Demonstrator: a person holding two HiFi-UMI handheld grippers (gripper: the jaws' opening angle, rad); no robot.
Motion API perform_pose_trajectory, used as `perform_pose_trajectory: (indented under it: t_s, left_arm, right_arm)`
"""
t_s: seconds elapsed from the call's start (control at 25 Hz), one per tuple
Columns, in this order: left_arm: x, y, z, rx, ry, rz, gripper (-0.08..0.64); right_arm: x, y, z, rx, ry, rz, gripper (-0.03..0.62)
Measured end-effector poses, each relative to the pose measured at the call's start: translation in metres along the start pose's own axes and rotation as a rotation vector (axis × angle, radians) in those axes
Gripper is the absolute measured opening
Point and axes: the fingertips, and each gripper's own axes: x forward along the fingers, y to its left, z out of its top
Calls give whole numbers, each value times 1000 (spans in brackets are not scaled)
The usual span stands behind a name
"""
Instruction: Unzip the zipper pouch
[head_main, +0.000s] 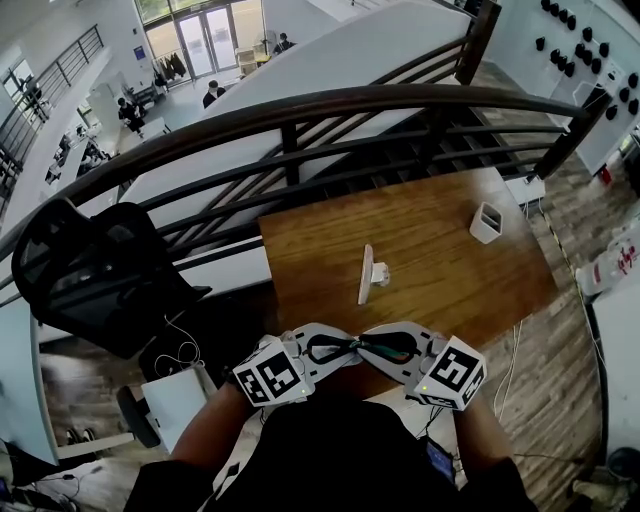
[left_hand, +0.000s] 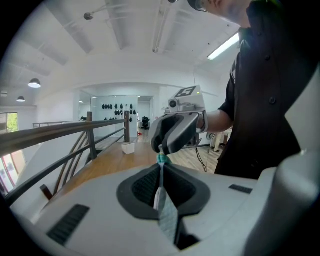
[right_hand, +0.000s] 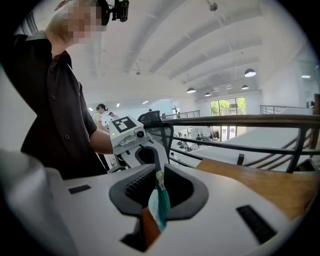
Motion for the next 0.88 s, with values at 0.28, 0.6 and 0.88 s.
perform_pose_trajectory:
  t_s: [0.28, 0.6, 0.88]
  left_arm:
    - [4, 5, 1, -6, -3, 23, 26]
    - [12, 17, -5, 18, 35, 124, 27]
    - [15, 20, -5, 58, 70, 148, 28]
  right_arm:
    - [-12, -12, -3, 63, -48, -83, 31]
    - [-15, -37, -14, 402, -123, -221, 26]
    - [-19, -53, -21, 820, -260, -186, 20]
